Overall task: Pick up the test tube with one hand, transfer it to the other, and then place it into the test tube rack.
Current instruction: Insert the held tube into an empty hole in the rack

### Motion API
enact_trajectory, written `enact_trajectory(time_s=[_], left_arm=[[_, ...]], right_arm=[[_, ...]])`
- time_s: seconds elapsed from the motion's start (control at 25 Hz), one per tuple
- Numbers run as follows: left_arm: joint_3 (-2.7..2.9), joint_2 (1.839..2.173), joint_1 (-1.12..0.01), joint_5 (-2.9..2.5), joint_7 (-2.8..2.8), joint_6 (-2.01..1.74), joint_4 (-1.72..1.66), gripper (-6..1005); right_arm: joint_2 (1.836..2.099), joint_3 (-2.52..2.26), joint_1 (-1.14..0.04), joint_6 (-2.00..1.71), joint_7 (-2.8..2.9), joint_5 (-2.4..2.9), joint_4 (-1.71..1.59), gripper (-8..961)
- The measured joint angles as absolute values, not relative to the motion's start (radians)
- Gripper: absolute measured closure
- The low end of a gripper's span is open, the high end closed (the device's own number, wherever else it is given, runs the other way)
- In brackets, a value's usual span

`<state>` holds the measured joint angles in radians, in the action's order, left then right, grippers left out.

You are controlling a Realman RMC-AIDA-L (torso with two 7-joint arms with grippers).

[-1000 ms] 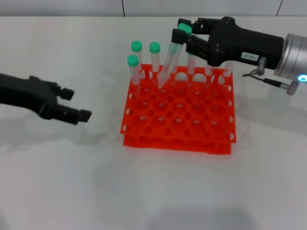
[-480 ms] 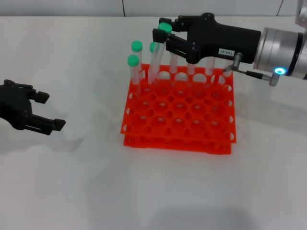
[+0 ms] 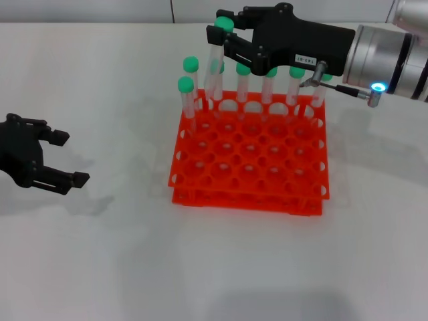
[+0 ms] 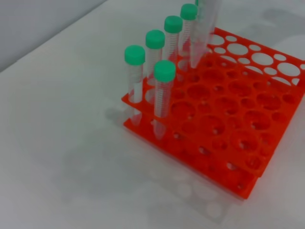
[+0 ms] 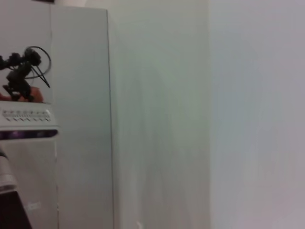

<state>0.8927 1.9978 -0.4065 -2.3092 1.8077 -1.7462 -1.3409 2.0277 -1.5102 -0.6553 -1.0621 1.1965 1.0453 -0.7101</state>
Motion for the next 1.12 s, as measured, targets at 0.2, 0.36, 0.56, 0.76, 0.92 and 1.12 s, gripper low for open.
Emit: enact_trajectory(time_s=[0.2, 0.36, 0.56, 0.76, 0.92, 1.12], left_arm=[[0.882, 2.001, -0.406, -2.305, 1.789, -1.746, -1.334, 110], [0.881, 2.002, -0.409, -2.305, 1.783, -1.744, -1.331, 110], [0.88, 2.005, -0.407, -2.303, 1.779, -1.744, -1.33, 110], [0.88, 2.01, -0.406, -2.302, 1.777, -1.744, -1.33, 110], [0.88, 2.015, -0.406, -2.302, 1.777, -1.744, -1.33, 109], [0.88, 2.023, -0.406, -2.302, 1.777, -1.744, -1.33, 109]], right_arm=[[2.027, -1.538, -0.663, -0.998, 1.194, 1.049, -0.712, 691], [2.027, -1.546, -0.664, -0.98, 1.2, 1.047, -0.713, 691], [2.026, -1.546, -0.664, -0.973, 1.209, 1.047, -0.713, 690], [2.028, -1.555, -0.657, -0.971, 1.211, 1.049, -0.713, 690], [2.028, -1.569, -0.659, -0.962, 1.208, 1.046, -0.705, 690], [2.028, -1.587, -0.662, -0.947, 1.207, 1.044, -0.701, 689]])
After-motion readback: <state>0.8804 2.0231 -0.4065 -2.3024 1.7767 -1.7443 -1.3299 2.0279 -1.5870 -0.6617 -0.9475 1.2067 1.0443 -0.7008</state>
